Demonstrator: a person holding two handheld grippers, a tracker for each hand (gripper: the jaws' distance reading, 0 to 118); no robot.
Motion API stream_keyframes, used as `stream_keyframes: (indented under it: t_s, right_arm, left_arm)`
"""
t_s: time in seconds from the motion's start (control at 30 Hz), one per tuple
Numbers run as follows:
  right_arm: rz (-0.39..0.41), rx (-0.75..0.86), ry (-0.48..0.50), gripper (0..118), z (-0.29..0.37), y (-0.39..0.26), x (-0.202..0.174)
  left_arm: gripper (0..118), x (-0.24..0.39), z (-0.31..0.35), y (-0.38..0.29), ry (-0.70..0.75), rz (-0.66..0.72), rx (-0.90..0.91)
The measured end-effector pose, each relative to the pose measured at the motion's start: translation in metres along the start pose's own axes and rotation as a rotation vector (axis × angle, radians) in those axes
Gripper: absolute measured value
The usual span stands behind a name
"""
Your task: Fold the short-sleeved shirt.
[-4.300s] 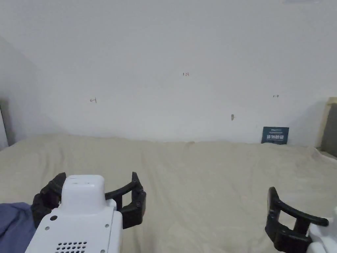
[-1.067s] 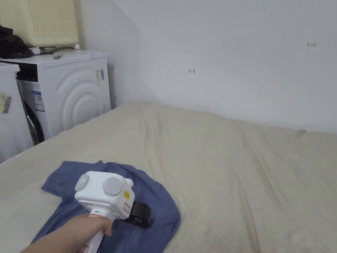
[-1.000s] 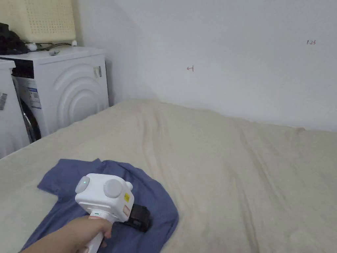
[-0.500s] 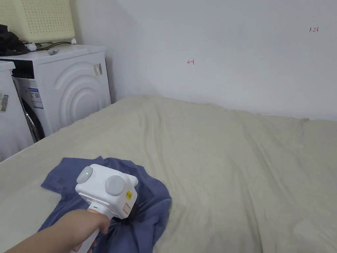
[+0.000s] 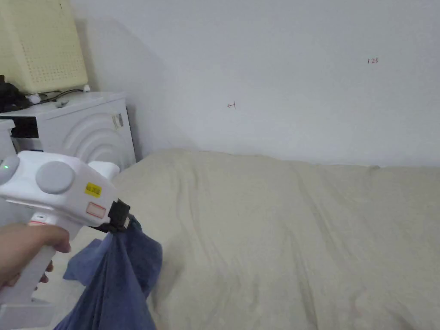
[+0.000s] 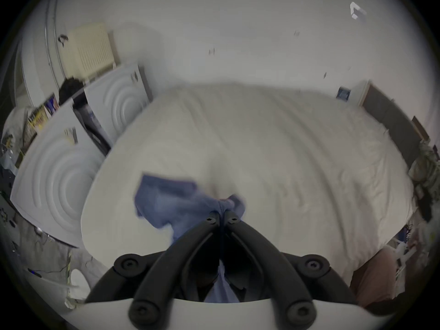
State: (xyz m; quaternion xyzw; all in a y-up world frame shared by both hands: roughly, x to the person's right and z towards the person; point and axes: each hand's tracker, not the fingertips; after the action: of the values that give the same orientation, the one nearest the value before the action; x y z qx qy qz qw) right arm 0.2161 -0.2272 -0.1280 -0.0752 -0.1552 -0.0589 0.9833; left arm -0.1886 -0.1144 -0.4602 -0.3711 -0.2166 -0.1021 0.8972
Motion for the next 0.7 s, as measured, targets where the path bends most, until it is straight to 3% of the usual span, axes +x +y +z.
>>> stream_keyframes:
  t_s: [0.2, 0.37, 0.57, 0.7]
  right_arm:
    - [-0.027, 0.059, -0.058, 0, 0.019, 0.015, 0.026]
    - [-0.072, 0.102, -0.097, 0, 0.04, 0.025, 0.049]
    - [-0.074, 0.138, -0.155, 0, 0.068, 0.024, 0.075]
    - [-0.078, 0.118, -0.213, 0, 0.081, 0.014, 0.095]
  left_arm:
    - [0, 0.074, 0.108, 0.058, -0.227, -0.015, 0.311]
    - [0, 0.182, 0.14, 0.093, -0.46, -0.147, 0.362]
    - [0, 0.314, 0.065, 0.09, -0.721, -0.237, 0.146]
    - [0, 0.395, -0.041, 0.046, -0.667, -0.245, -0.042]
